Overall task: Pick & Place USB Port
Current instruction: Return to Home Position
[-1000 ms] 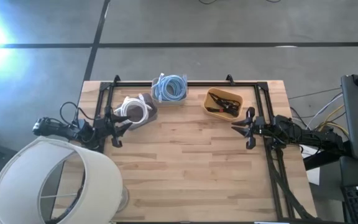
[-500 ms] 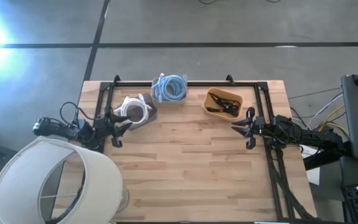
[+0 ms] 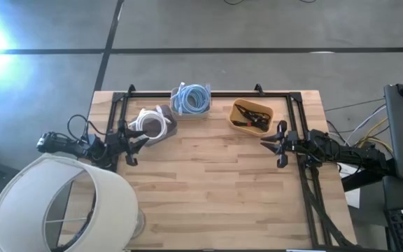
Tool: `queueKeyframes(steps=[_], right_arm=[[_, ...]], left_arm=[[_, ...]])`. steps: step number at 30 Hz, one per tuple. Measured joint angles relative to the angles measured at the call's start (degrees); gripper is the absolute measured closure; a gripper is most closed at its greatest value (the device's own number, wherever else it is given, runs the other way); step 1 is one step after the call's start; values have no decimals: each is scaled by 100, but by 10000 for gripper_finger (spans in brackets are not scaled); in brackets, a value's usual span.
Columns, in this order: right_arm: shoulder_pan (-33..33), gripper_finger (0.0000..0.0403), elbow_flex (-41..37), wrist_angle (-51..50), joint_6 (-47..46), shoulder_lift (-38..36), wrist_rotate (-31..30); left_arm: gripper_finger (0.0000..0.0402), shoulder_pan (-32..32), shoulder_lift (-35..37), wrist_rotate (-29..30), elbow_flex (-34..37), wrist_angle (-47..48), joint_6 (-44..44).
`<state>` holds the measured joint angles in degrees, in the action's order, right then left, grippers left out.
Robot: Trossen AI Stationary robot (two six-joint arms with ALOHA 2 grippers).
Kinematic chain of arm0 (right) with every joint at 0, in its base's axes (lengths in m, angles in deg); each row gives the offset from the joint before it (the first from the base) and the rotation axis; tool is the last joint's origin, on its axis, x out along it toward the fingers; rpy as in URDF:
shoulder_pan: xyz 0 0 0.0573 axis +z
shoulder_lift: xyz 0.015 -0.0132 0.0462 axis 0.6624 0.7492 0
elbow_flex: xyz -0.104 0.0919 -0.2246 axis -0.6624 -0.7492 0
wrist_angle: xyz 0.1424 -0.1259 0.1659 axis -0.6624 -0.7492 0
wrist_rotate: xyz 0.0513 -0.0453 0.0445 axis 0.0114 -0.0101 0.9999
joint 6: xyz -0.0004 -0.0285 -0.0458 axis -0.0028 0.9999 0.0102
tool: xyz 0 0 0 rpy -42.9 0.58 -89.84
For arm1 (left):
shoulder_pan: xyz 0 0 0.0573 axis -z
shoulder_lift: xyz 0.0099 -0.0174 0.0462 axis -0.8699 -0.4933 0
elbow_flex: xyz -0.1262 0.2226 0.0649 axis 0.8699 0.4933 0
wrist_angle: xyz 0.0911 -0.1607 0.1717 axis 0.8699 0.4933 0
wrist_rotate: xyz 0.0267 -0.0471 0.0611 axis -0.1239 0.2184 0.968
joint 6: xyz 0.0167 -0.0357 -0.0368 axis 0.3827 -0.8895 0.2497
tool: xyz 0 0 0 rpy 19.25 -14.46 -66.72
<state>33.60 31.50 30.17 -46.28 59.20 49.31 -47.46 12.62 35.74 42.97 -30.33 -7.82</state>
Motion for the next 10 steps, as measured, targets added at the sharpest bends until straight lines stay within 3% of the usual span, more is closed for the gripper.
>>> queueKeyframes(steps=[10], right_arm=[[0,326,0,2,0,0,1]], left_arm=[[266,1,-1,-1,0,1,-1]])
